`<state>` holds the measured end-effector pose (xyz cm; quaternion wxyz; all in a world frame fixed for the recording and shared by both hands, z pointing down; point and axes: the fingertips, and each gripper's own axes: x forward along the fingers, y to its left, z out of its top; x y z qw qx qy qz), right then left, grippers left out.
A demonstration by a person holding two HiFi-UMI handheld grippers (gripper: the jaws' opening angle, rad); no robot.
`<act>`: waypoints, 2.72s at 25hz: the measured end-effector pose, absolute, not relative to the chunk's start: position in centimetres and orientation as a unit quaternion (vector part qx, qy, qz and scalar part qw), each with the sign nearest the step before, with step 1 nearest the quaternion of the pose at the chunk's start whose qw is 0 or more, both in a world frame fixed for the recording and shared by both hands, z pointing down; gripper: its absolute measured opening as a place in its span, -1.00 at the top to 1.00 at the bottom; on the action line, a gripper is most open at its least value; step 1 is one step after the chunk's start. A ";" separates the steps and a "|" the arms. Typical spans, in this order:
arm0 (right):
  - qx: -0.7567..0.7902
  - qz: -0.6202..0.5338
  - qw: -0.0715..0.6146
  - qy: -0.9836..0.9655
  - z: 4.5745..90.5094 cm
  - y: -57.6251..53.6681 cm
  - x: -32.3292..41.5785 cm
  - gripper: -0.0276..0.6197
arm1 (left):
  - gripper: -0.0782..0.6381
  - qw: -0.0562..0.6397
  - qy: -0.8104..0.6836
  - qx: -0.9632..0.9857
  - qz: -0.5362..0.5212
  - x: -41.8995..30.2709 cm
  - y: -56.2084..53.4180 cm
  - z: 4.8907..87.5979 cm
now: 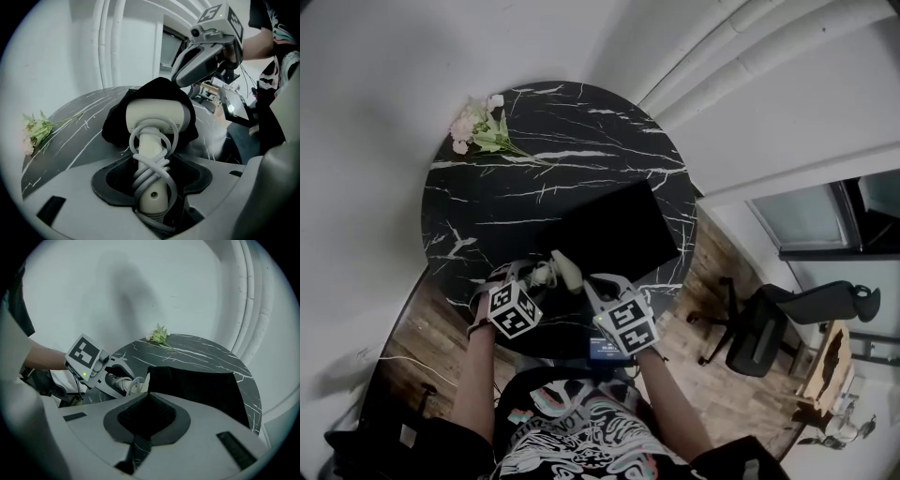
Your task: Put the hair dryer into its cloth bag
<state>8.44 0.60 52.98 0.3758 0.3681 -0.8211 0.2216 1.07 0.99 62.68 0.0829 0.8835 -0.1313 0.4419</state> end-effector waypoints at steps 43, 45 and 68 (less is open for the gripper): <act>0.392 0.253 0.358 -0.809 53.9 1.2 8.6 0.85 | 0.50 0.084 -0.223 0.854 0.462 -7.3 3.8 62.5; 0.392 0.253 0.359 -0.808 53.9 1.2 8.6 0.85 | 0.50 0.085 -0.223 0.857 0.457 -6.9 3.7 62.3; 0.381 0.255 0.356 -0.814 53.8 1.4 7.8 0.85 | 0.51 0.079 -0.212 0.875 0.428 -2.4 1.8 60.7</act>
